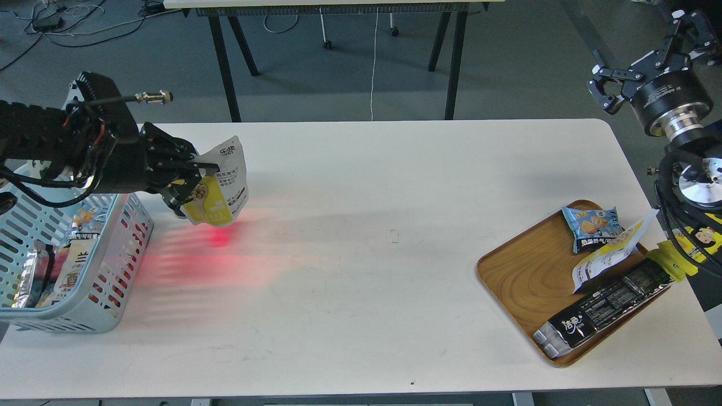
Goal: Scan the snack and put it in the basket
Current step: 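Move the yellow bag over the blue basket and release it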
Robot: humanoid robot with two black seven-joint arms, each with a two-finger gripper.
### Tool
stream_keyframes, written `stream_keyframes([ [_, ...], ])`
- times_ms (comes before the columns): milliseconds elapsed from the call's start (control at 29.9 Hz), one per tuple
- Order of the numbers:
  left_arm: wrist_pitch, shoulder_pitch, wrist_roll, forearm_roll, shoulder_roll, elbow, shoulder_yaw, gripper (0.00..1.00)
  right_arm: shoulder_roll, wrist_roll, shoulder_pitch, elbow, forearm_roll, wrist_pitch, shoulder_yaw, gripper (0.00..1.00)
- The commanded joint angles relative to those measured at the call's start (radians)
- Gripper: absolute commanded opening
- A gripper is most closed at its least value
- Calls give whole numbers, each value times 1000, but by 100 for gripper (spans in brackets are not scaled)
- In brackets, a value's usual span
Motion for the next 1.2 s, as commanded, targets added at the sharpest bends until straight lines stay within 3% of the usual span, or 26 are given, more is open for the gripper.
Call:
stream_keyframes([
  [0, -1, 2, 0, 0, 7, -13, 3, 0, 0, 0, 0, 0, 0, 0, 0, 98],
  [167, 7, 0, 0, 0, 56, -48, -22, 0, 0, 0, 0, 0, 0, 1, 0, 98],
  [535, -2, 2, 0, -134, 320, -70, -171, 0, 0, 0, 2, -3, 0, 1, 0, 98],
  [768, 12, 5, 0, -161, 437, -5, -45, 0, 0, 0, 0, -3, -1, 3, 1, 98],
  [1002, 91, 5, 0, -161, 460, 12, 82, 0, -3, 0, -2, -3, -3, 6, 1, 98],
  [1169, 104, 5, 0, -161, 458, 9, 124, 5, -9, 0, -2, -3, -3, 8, 1, 98],
])
